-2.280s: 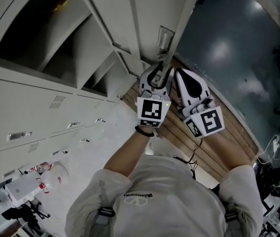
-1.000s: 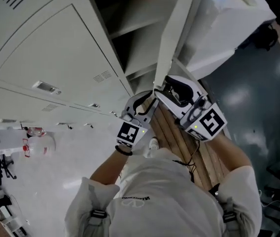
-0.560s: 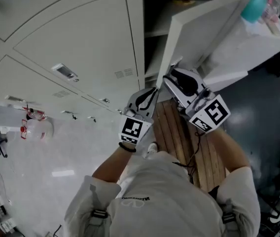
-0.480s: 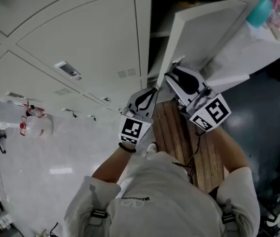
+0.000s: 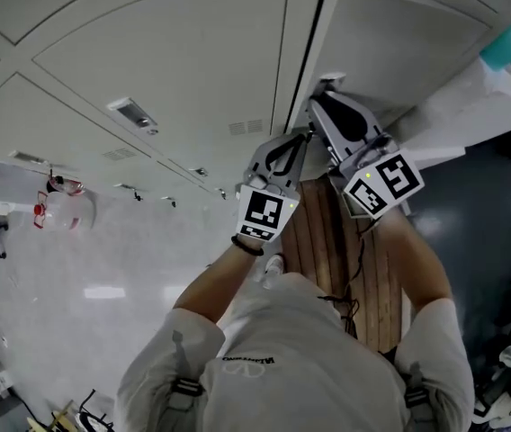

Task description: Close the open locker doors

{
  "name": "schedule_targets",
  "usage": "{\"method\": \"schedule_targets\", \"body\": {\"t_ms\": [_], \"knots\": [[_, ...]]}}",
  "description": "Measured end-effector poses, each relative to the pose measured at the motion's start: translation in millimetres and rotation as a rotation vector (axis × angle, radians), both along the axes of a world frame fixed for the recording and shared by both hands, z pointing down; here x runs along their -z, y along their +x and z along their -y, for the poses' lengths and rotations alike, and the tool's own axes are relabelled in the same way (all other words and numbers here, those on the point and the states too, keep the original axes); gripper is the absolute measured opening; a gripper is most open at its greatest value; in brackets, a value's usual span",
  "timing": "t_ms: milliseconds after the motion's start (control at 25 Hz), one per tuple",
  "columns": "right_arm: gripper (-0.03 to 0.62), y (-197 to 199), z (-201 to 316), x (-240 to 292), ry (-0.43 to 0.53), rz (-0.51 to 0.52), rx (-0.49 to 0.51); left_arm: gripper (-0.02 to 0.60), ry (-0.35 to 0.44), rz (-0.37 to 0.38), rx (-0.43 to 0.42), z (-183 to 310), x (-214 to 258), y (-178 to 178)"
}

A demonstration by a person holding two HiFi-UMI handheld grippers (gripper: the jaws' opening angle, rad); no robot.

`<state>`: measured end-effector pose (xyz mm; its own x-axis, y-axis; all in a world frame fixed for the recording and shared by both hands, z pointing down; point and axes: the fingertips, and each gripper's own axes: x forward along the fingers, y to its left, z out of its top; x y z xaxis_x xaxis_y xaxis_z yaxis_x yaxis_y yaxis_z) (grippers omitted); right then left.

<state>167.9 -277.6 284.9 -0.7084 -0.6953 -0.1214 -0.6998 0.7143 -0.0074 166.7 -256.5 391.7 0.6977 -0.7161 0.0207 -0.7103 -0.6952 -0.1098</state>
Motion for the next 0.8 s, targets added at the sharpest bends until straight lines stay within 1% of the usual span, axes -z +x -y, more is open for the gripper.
{"method": "schedule_targets", "body": {"t_ms": [320, 600, 680, 800], "knots": [[0.044, -2.9, 15.7, -0.1, 0.007, 0.013, -0.029, 0.006, -0.004, 0.02, 0.092, 35.7, -7.4, 3.4], [0.043, -3.7, 21.5, -0.6, 0.019, 0.021, -0.044, 0.005, 0.012, 0.049, 0.14, 43.6, -10.8, 2.6], [0.046, 0.2, 20.9, -2.3, 0.016, 0.038, -0.074, 0.003, 0.014, 0.053, 0.138, 44.0, -11.3, 2.1], [0.018, 22.2, 0.4, -15.1, 0.003, 0.09, -0.155, 0.003, 0.017, 0.06, 0.125, 42.9, -11.3, 2.1]]}}
